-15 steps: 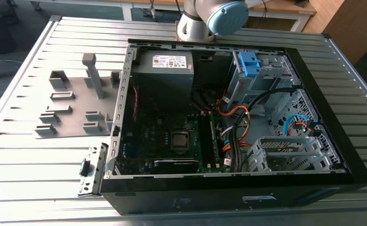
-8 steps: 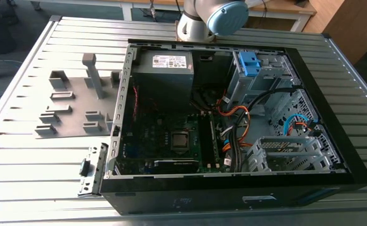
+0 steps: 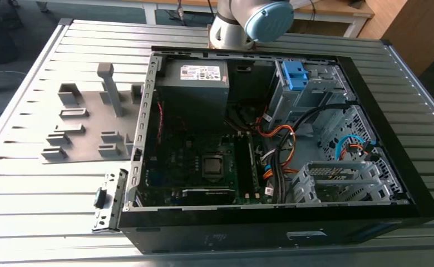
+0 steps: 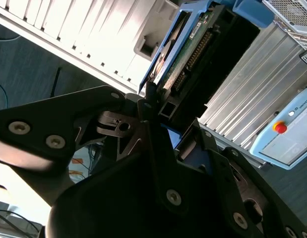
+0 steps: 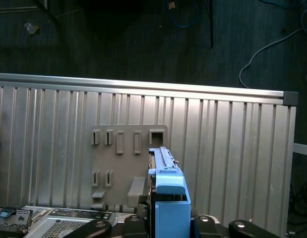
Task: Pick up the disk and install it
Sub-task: 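Pick up the disk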
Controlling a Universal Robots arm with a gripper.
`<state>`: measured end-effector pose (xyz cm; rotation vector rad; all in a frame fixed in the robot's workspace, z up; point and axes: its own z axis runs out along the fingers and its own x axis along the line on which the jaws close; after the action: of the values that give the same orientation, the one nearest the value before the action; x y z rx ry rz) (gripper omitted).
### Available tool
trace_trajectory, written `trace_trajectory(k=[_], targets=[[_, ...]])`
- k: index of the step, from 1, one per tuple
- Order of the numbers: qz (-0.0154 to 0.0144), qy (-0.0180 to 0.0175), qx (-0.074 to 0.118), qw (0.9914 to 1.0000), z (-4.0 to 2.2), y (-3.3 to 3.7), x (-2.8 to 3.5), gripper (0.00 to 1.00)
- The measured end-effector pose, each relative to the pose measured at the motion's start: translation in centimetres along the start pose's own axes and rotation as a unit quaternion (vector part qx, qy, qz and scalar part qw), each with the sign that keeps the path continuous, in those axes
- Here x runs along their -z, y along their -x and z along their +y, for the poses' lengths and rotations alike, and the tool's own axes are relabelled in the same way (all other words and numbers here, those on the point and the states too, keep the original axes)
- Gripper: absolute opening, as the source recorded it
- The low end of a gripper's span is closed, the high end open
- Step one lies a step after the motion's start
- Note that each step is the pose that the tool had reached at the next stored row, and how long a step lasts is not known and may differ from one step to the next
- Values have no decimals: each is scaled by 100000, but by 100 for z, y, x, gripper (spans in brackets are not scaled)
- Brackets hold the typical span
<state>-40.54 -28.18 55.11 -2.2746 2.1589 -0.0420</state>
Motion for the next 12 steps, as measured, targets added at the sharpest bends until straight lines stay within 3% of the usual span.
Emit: trace_trajectory(k=[12], targets=[[1, 0, -1, 100000, -2, -2, 94, 36]])
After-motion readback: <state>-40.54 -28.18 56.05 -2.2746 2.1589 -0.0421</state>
